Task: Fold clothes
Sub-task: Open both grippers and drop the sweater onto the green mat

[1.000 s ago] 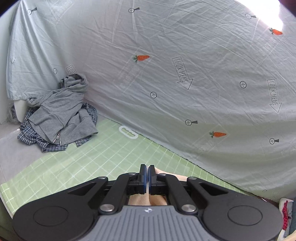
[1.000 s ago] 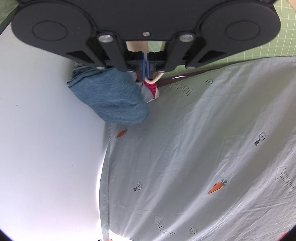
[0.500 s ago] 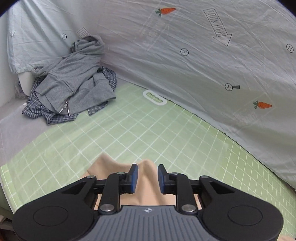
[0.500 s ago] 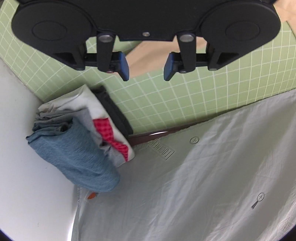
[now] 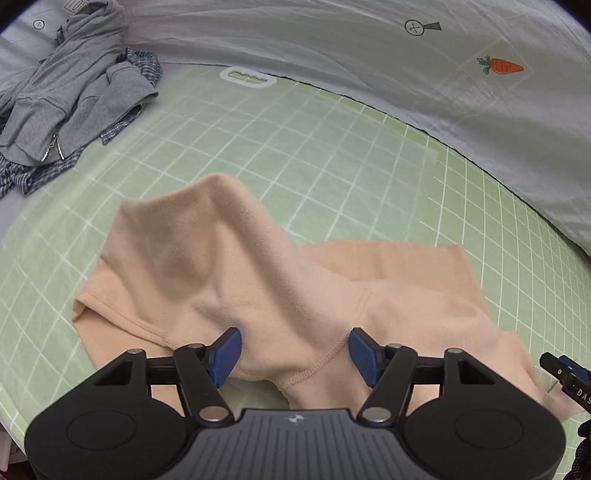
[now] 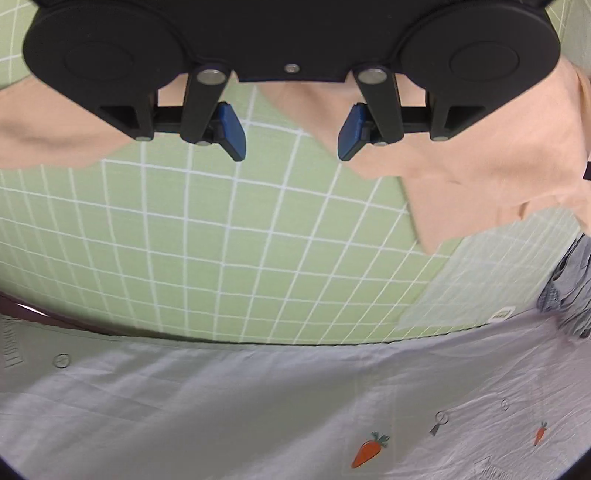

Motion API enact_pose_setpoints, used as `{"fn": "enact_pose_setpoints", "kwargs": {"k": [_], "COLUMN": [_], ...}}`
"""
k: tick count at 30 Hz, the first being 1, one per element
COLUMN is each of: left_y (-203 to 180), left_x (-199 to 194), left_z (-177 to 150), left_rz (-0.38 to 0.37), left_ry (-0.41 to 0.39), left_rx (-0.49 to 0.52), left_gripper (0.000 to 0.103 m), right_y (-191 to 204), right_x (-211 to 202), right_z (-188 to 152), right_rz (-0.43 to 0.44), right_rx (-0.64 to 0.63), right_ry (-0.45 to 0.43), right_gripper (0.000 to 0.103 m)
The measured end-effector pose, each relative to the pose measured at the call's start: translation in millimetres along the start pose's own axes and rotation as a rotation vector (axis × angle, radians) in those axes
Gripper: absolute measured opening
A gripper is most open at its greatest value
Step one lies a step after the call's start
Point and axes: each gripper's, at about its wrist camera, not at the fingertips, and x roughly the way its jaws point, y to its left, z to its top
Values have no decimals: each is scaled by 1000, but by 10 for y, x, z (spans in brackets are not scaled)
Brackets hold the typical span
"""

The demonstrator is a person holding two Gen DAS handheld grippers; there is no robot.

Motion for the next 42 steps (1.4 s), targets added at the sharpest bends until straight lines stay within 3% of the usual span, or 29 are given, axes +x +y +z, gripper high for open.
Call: {"fn": "enact_pose_setpoints", "kwargs": {"k": [9, 12, 13, 14, 16, 20, 23, 27, 29, 30, 31, 32, 36, 38, 42], "left_y": [138, 143, 145, 147, 126, -8, -68, -175, -270, -290, -297, -304, -332, -346, -332], "left_x": [197, 212, 217, 222, 214, 71, -126, -310, -347, -330, -297, -264, -133, -68, 59], "left_z": [-79, -68, -64, -61, -35, 140, 433, 982, 1207, 1207, 1157, 1106, 904, 803, 542], "left_rz": [-74, -113, -126, -139, -152, -140, -186, -295, -291, -282, -271, -261, -219, -198, -188], "left_ry": [77, 81, 82, 83, 77, 20, -68, -230, -321, -326, -312, -297, -238, -209, -139], "left_rx": [-82, -94, -97, -101, -95, -28, -13, -41, -62, -54, -36, -19, 51, 85, 136], "left_gripper": [77, 72, 60, 41, 19, 8, 7, 9, 15, 20, 30, 36, 48, 56, 60], "right_y": [201, 222, 241, 258, 276, 191, 3, -72, -41, -20, 2, 25, 47, 74, 159], "right_x": [164, 133, 133, 133, 105, -24, -166, -393, -461, -455, -441, -405, -276, -143, 57], "right_z": [-114, -117, -105, -89, -55, 223, 653, 1302, 1541, 1616, 1672, 1680, 1331, 995, 448], "right_rz": [35, 57, 66, 75, 85, 51, 16, -37, -92, -136, -175, -202, -177, -188, -182], "right_rx": [-68, -106, -133, -162, -203, -226, -183, -113, -89, -85, -81, -79, -17, 4, 79], "right_ry": [63, 75, 88, 99, 94, 3, -126, -326, -434, -459, -473, -457, -369, -277, -102], "right_gripper": [56, 33, 16, 11, 7, 5, 5, 5, 7, 10, 22, 34, 41, 45, 46]}}
